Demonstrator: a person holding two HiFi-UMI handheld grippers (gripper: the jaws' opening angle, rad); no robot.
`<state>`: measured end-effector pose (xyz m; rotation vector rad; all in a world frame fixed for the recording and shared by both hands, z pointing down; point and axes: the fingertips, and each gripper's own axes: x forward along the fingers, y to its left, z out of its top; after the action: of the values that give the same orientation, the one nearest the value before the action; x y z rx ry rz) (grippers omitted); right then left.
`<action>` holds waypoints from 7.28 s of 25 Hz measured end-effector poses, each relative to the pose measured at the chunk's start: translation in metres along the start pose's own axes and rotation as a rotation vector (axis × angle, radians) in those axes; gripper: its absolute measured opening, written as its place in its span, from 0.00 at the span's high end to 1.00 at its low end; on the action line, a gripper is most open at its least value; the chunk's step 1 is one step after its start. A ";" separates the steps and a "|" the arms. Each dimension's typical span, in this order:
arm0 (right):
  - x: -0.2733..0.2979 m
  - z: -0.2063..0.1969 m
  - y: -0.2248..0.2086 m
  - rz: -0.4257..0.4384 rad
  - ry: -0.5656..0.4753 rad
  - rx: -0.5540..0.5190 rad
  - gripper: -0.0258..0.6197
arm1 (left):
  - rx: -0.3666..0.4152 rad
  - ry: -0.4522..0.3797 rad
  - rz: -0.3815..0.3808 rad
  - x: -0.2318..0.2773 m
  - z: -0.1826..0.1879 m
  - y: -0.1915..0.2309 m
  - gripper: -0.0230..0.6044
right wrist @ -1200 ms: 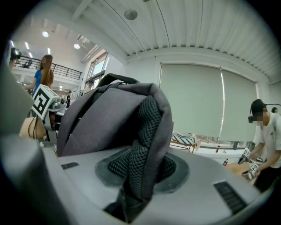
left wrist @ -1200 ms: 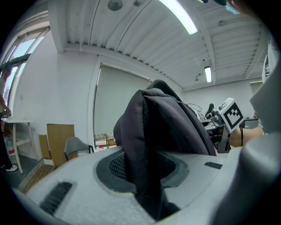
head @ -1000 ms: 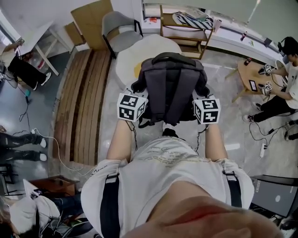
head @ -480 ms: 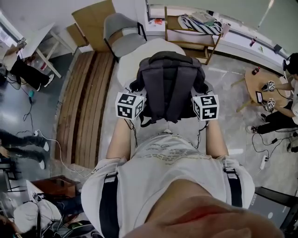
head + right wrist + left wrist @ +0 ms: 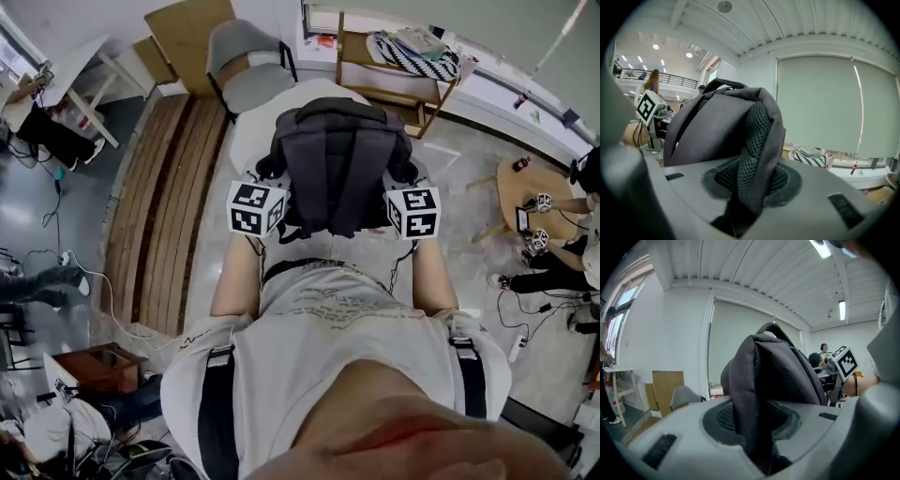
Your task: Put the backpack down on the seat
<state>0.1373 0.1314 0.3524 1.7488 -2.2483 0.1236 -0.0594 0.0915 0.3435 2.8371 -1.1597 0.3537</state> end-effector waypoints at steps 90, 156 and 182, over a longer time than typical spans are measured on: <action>0.540 -0.311 -0.059 0.264 0.522 0.073 0.77 | -0.298 0.570 -0.023 0.388 -0.385 0.298 0.79; 0.422 0.072 -0.087 0.097 -0.090 0.223 0.92 | -0.131 0.068 0.307 0.323 0.008 0.257 0.93; 0.405 0.155 -0.100 0.108 -0.225 0.154 0.92 | -0.075 -0.029 0.385 0.301 0.097 0.268 0.93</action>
<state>0.1165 -0.3105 0.3063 1.7971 -2.5568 0.1321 -0.0202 -0.3198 0.3101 2.5526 -1.6872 0.2775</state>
